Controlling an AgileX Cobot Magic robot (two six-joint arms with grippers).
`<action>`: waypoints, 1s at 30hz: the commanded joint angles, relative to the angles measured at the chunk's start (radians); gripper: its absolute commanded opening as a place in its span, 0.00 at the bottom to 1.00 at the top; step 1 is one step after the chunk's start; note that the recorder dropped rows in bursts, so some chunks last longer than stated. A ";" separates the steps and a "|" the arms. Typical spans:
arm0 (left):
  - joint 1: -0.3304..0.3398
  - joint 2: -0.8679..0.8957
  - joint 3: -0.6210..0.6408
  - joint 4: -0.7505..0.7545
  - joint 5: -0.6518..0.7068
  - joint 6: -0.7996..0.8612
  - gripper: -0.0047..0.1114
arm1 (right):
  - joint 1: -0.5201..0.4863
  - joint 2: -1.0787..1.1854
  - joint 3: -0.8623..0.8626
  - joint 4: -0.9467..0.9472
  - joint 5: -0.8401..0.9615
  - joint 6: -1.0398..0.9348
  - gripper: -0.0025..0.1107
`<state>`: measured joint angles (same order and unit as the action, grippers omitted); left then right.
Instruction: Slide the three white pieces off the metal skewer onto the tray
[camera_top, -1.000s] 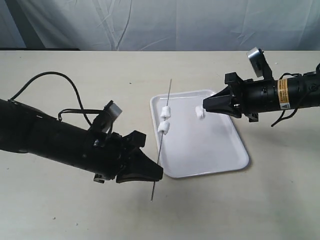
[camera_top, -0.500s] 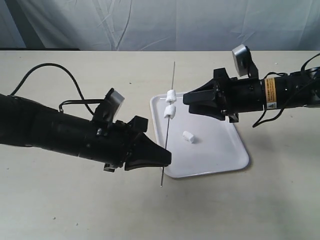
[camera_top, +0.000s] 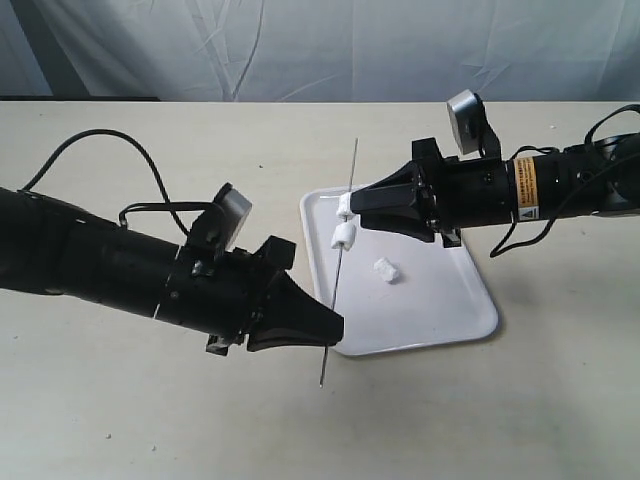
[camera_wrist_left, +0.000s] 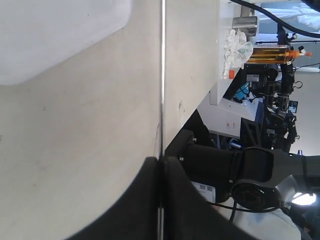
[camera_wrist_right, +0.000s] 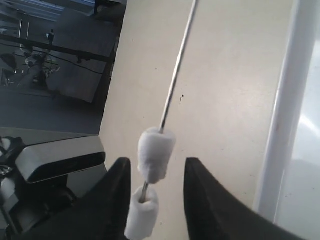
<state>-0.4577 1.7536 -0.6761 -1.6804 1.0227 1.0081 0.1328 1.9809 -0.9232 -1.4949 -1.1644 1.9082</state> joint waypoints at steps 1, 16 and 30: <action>-0.004 -0.010 -0.004 0.008 0.019 -0.005 0.04 | 0.010 0.000 -0.003 0.011 -0.015 -0.029 0.21; -0.004 -0.010 -0.004 0.013 0.058 -0.005 0.04 | 0.010 0.000 -0.003 0.011 -0.019 -0.039 0.20; -0.004 -0.010 -0.004 0.013 0.058 -0.005 0.04 | 0.010 0.000 -0.003 0.011 -0.016 -0.044 0.20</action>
<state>-0.4577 1.7536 -0.6761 -1.6662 1.0561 1.0017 0.1436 1.9809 -0.9232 -1.4943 -1.1728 1.8766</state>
